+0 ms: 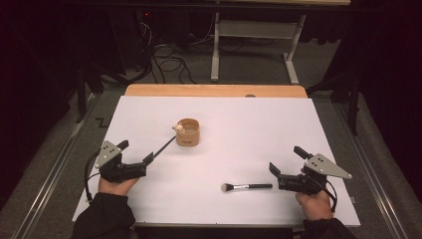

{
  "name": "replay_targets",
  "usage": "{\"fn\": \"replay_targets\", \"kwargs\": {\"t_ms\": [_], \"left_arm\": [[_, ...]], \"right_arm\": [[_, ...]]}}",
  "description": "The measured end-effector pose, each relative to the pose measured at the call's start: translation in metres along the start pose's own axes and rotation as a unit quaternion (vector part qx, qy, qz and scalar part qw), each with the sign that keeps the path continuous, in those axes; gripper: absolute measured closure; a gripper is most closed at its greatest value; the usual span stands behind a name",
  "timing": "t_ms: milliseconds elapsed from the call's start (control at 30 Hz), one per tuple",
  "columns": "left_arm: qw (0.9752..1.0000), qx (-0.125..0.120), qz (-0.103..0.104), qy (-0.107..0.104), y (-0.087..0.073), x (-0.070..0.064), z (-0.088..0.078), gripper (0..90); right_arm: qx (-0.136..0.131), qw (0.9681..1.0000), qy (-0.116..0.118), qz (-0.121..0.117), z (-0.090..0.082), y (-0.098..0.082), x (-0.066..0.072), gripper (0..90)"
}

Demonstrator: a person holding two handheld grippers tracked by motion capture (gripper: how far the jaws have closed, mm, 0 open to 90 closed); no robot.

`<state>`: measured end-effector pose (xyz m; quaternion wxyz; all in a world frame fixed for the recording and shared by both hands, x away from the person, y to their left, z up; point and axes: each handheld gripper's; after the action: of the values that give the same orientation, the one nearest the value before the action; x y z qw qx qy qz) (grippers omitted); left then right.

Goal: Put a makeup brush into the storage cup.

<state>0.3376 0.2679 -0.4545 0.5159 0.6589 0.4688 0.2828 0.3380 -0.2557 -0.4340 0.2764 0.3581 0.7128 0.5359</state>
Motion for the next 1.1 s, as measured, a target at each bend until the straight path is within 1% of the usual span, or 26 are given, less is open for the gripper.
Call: {"fn": "replay_targets", "kwargs": {"t_ms": [67, 167, 200, 267, 300, 333, 500, 600, 700, 833, 967, 1033, 1100], "left_arm": [[1.0000, 0.001, -0.004, 0.006, 0.000, 0.003, 0.000, 0.6], [0.9999, 0.000, -0.002, 0.016, 0.000, 0.006, -0.002, 0.6], [0.9996, -0.001, 0.001, 0.029, 0.001, 0.009, -0.005, 0.6], [0.9991, 0.001, 0.005, 0.043, 0.001, 0.013, -0.008, 0.6], [0.9991, 0.001, 0.005, 0.043, 0.001, 0.013, -0.008, 0.6], [0.9984, 0.003, 0.006, 0.056, 0.000, 0.018, -0.010, 0.6], [0.9979, 0.002, 0.000, 0.065, -0.001, 0.023, -0.014, 0.6], [0.9978, 0.000, -0.003, 0.066, -0.001, 0.024, -0.015, 0.6], [0.9981, 0.003, 0.000, 0.062, -0.001, 0.022, -0.014, 0.7], [0.9985, 0.006, -0.005, 0.055, -0.002, 0.021, -0.013, 1.2], [0.9985, 0.012, -0.001, 0.054, -0.003, 0.020, -0.011, 1.6], [0.9987, 0.019, -0.004, 0.048, -0.003, 0.020, -0.009, 1.6], [0.9989, 0.022, -0.002, 0.042, -0.004, 0.019, -0.009, 3.5]], "right_arm": [[0.001, 1.0000, 0.001, 0.000, 0.000, 0.000, -0.001, 0.5], [0.003, 1.0000, -0.001, 0.000, 0.000, -0.001, -0.001, 0.5], [0.002, 1.0000, -0.001, 0.000, 0.000, -0.001, -0.001, 0.5], [0.001, 1.0000, -0.001, 0.002, 0.000, -0.001, -0.001, 0.5], [0.001, 1.0000, -0.001, 0.002, 0.000, -0.001, -0.001, 0.5], [0.002, 1.0000, -0.001, 0.002, 0.000, -0.001, -0.002, 0.5], [0.001, 1.0000, -0.001, 0.002, 0.000, -0.001, -0.002, 0.5], [0.002, 1.0000, 0.000, 0.002, 0.000, -0.001, -0.002, 0.5], [0.002, 1.0000, 0.000, 0.001, 0.000, -0.001, -0.002, 0.5], [0.002, 1.0000, 0.000, 0.000, 0.001, -0.001, -0.002, 0.5], [0.001, 1.0000, -0.001, 0.002, 0.000, 0.000, -0.003, 0.5], [0.001, 1.0000, -0.001, 0.002, 0.000, 0.000, -0.003, 0.5], [0.002, 1.0000, -0.002, 0.001, 0.000, 0.000, -0.003, 0.5]]}}
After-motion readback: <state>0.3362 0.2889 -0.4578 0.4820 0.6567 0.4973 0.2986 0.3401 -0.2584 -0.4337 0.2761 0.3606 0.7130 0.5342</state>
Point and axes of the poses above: each handheld gripper's, and its own axes: z roughly forward along the jaws, y roughly out of its top, x roughly to its left, and after that the axes turned 1 degree about y, right-handed
